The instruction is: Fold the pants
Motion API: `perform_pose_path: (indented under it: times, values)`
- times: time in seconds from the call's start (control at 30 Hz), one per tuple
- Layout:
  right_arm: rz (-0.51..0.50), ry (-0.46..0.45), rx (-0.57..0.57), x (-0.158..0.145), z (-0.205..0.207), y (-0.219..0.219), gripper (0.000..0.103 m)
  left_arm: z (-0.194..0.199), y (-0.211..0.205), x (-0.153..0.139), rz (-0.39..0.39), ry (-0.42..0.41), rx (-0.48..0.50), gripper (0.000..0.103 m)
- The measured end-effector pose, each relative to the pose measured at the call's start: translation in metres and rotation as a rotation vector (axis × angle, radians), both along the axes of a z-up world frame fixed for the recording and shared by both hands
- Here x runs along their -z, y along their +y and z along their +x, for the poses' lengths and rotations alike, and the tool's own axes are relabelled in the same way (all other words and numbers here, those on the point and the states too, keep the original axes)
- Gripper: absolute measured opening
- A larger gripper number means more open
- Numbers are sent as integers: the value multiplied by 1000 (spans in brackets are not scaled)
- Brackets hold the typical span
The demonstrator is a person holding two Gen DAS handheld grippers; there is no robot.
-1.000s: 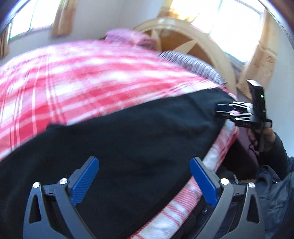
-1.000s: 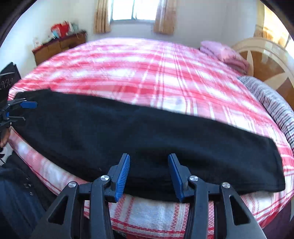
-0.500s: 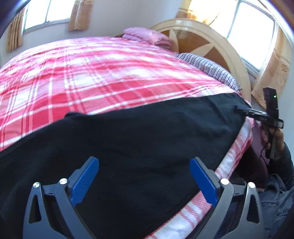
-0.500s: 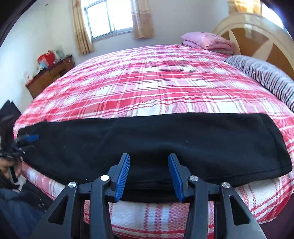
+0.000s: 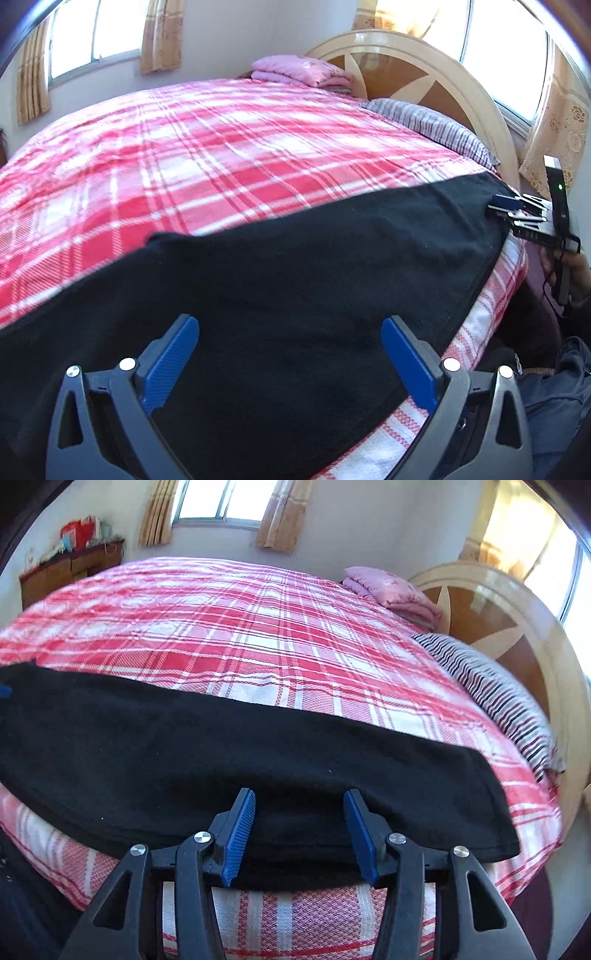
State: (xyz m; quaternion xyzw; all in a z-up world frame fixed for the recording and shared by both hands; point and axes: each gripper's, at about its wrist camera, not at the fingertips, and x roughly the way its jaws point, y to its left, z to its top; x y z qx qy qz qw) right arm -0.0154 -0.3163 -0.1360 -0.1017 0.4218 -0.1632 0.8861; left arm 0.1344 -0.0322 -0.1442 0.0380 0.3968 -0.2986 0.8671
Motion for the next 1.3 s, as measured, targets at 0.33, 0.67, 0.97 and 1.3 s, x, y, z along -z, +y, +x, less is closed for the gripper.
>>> perform_pose_path:
  times: [0.33,0.67,0.97,1.3]
  values:
    - [-59,-40,34,-18,0,-18,54,13,40,-4,45,-33,-121,102]
    - [-94,-54,130,-21,9,-74,54,19,98,-5,119,-43,-291,102]
    - [218,-126,188,-10,1,-138,65,13,141,15,161,-10,-380,102]
    - [191,-95,171,-9,4,-122,66,-19,163,15,231,-82,-338,102]
